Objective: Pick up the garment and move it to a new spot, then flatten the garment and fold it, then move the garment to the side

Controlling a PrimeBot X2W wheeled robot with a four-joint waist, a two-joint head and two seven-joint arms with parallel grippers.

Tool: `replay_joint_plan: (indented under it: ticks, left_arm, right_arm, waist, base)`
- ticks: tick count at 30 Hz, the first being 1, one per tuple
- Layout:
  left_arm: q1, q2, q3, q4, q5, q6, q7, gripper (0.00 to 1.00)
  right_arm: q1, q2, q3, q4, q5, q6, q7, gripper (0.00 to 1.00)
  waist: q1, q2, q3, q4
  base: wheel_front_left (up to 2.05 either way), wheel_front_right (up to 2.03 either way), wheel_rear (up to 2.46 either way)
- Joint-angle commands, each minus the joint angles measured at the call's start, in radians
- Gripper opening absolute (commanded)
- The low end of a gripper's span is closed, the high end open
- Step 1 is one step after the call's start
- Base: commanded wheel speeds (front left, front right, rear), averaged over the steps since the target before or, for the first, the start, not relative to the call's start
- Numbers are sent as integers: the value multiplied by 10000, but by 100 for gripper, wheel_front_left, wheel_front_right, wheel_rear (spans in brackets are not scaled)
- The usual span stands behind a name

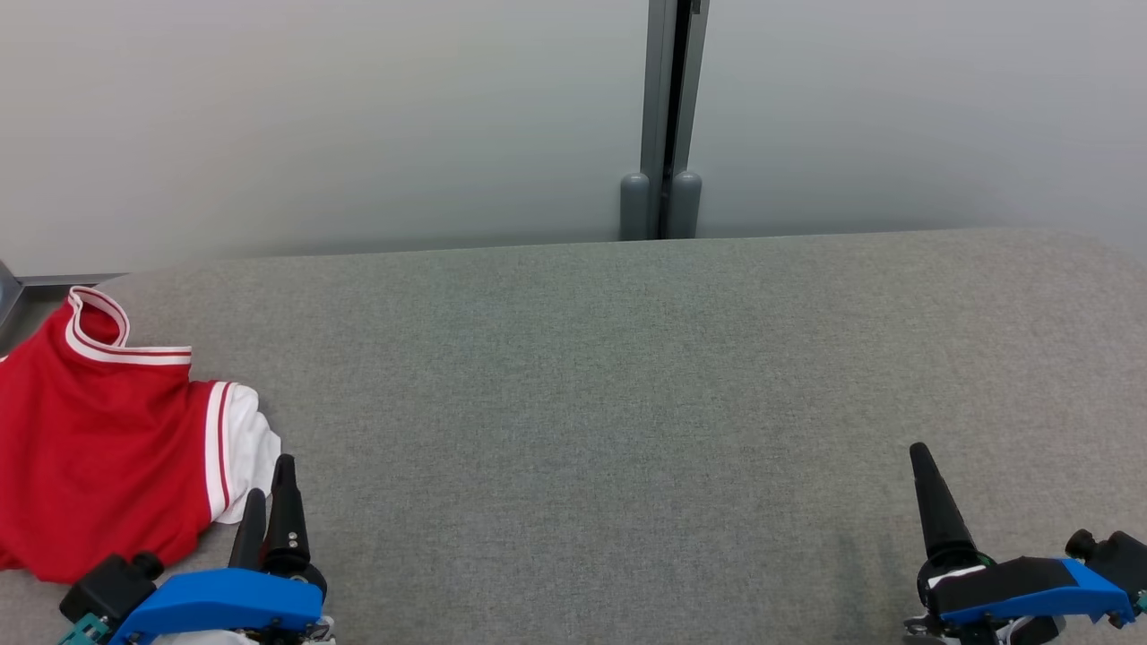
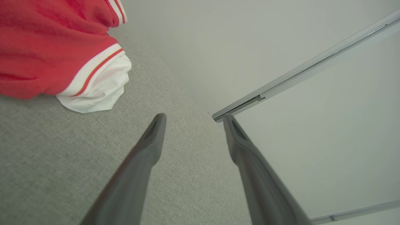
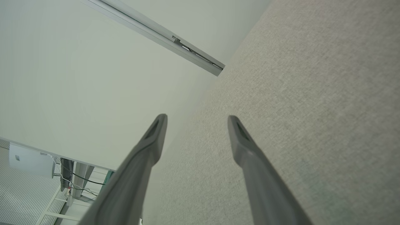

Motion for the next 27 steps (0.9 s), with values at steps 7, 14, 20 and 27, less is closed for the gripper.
replay_joint_plan:
  ticks: [7,14,20,27]
  left_arm:
    - [-41,184,-288,-107,1514,117,-363,100]
    - [-14,229,-412,-37,2340,163,-555,100]
    - [6,276,-556,21,3074,126,-737,100]
    - [27,306,-716,113,3866,154,-935,100]
  right_arm:
    - [-171,-70,-47,-133,-1597,46,-368,100]
    - [-196,-76,-6,-92,-2391,48,-562,100]
    - [-205,-82,52,-20,-3056,51,-743,100]
    - [-223,-89,111,98,-3853,54,-943,100]
  waist:
    - [0,-1,-23,16]
    - [0,-1,-40,18]
    - [0,-1,-60,25]
    - [0,-1,-90,36]
  base:
    - [0,0,0]
    - [0,0,0]
    - [0,0,0]
    - [0,0,0]
